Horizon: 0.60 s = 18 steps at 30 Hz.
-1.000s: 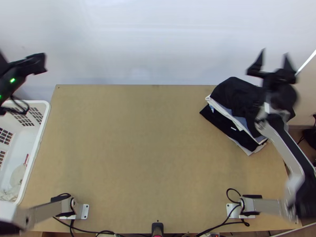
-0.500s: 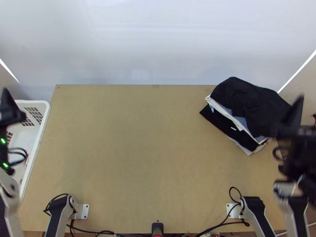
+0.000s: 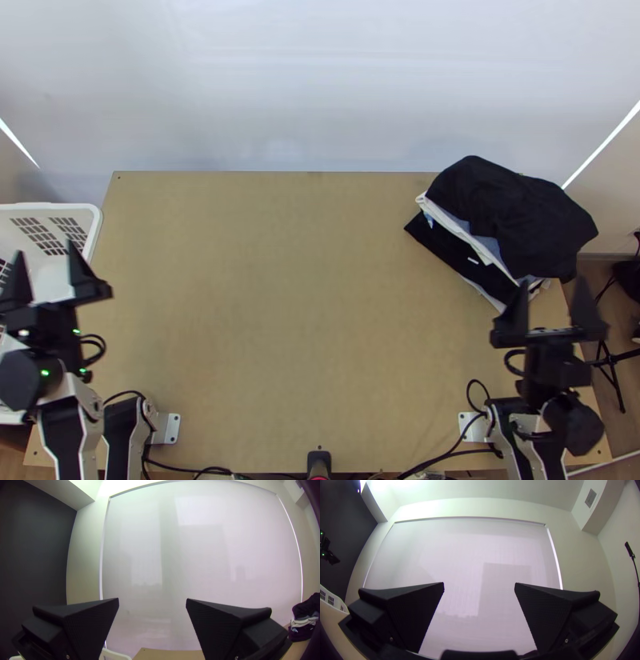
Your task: Fold the t-shirt
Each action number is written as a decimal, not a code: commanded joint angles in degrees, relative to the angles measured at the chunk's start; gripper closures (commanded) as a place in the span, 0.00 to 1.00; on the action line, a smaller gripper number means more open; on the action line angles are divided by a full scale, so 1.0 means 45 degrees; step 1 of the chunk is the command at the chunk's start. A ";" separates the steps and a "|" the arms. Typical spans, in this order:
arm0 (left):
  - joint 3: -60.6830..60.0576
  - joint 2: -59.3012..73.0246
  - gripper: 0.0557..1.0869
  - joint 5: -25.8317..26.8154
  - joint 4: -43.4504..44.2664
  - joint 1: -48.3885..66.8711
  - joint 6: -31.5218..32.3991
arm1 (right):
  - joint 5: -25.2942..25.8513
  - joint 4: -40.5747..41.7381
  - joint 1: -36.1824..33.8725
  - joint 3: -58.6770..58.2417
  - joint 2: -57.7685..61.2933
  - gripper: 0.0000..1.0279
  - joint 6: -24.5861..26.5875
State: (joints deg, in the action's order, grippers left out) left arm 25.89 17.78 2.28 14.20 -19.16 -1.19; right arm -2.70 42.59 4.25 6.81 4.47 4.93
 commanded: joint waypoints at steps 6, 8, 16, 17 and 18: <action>-0.5187 -0.4029 0.05 -0.0078 0.1318 0.1406 -0.0751 | -0.0025 -0.4386 0.0188 -0.1474 -0.0993 0.04 -0.0939; -0.5324 -0.4010 0.05 -0.0117 0.1123 0.1269 -0.0556 | 0.0014 -0.4972 0.0130 -0.1474 -0.0993 0.04 -0.0959; -0.5792 -0.3990 0.05 -0.0117 -0.1377 0.1503 -0.0067 | 0.0131 -0.8292 -0.0984 -0.1474 -0.1032 0.04 -0.1369; -0.5792 -0.4010 0.05 -0.0117 -0.1944 0.1523 0.0148 | 0.0131 -0.8898 -0.1277 -0.1474 -0.1013 0.04 -0.1349; -0.5792 -0.3990 0.05 -0.0117 -0.2432 0.1542 0.0206 | 0.0151 -0.9425 -0.1570 -0.1415 -0.1013 0.04 -0.1154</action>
State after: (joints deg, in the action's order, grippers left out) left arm 1.98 1.06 1.76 13.17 -13.17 -2.63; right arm -2.42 13.04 2.39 0.47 0.08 -0.67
